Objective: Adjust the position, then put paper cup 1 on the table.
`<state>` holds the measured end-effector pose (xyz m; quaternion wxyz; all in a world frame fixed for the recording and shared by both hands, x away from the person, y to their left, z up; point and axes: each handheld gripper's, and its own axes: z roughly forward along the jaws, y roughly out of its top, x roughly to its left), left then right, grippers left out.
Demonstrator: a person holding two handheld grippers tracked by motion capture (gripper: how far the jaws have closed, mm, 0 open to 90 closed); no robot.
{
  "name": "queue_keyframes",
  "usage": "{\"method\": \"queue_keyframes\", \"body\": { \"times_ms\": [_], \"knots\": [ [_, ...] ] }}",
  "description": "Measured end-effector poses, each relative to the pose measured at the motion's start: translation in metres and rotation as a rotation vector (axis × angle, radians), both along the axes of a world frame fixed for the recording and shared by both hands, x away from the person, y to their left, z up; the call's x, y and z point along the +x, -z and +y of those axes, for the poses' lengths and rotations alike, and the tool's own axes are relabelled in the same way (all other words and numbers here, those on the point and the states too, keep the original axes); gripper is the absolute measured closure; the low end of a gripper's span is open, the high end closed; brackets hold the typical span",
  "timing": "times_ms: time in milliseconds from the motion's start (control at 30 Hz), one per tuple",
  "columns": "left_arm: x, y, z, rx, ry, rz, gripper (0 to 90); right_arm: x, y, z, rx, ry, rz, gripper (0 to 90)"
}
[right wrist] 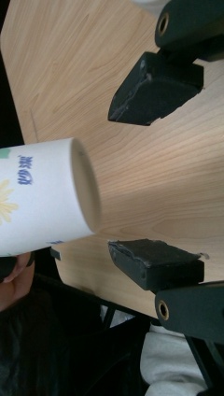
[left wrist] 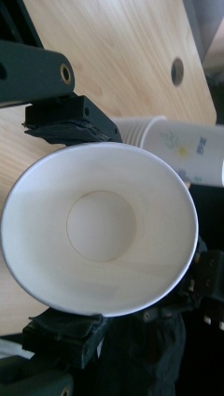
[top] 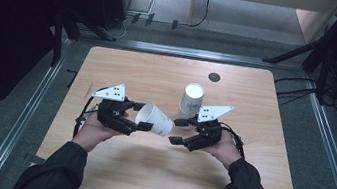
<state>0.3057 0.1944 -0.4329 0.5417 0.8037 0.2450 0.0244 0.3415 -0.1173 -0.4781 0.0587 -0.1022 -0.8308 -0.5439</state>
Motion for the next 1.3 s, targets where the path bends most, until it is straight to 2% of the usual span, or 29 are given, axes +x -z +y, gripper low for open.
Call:
{"method": "queue_keyframes", "body": {
  "times_ms": [33, 67, 100, 133, 333, 367, 533, 600, 733, 800, 900, 1067, 1200, 1267, 1300],
  "knots": [
    [0.000, 0.000, 0.000, 0.000, 0.000, 0.000, 24.4, 0.000, 0.000, 0.000, 0.000, 0.000, 0.000, 32.0],
    [0.000, -0.001, 0.002, 0.018, -0.010, -0.001, 24.4, 0.000, 0.000, -0.001, -0.009, 0.011, 0.004, 32.0],
    [0.001, -0.001, 0.006, 0.057, -0.037, -0.002, 24.4, 0.001, 0.001, -0.003, -0.015, 0.027, -0.001, 32.0],
    [0.001, -0.001, 0.008, 0.068, -0.045, 0.004, 24.4, 0.000, 0.001, -0.004, -0.019, 0.036, -0.002, 32.1],
    [0.003, -0.003, 0.021, 0.082, -0.072, 0.008, 24.4, 0.000, 0.003, -0.010, -0.036, 0.061, 0.003, 32.6],
    [0.003, -0.004, 0.026, 0.096, -0.099, 0.011, 24.4, 0.001, 0.003, -0.011, -0.037, 0.065, 0.001, 32.6],
    [0.004, -0.003, 0.035, 0.101, -0.098, 0.023, 24.3, -0.001, 0.002, -0.016, -0.050, 0.084, 0.001, 32.9],
    [0.003, -0.004, 0.038, 0.105, -0.106, 0.018, 24.3, -0.003, 0.000, -0.018, -0.073, 0.122, -0.011, 33.5],
    [0.004, -0.004, 0.043, 0.103, -0.118, 0.026, 24.3, -0.009, -0.002, -0.022, -0.095, 0.138, -0.047, 33.6],
    [0.005, -0.004, 0.044, 0.107, -0.118, 0.031, 24.4, -0.010, -0.002, -0.023, -0.106, 0.137, -0.045, 33.6],
    [0.006, -0.001, 0.045, 0.137, -0.136, 0.045, 24.4, -0.013, 0.000, -0.028, -0.118, 0.155, -0.048, 33.7],
    [0.008, 0.000, 0.048, 0.144, -0.144, 0.053, 24.4, -0.014, 0.001, -0.035, -0.132, 0.181, -0.058, 33.6],
    [0.013, 0.003, 0.051, 0.169, -0.156, 0.065, 24.4, -0.013, 0.001, -0.040, -0.126, 0.199, -0.061, 33.7],
    [0.016, 0.006, 0.054, 0.181, -0.172, 0.071, 24.5, -0.013, 0.001, -0.042, -0.124, 0.218, -0.054, 34.0],
    [0.018, 0.007, 0.056, 0.200, -0.190, 0.064, 24.6, -0.012, 0.001, -0.042, -0.128, 0.222, -0.053, 33.9]
  ]
}}
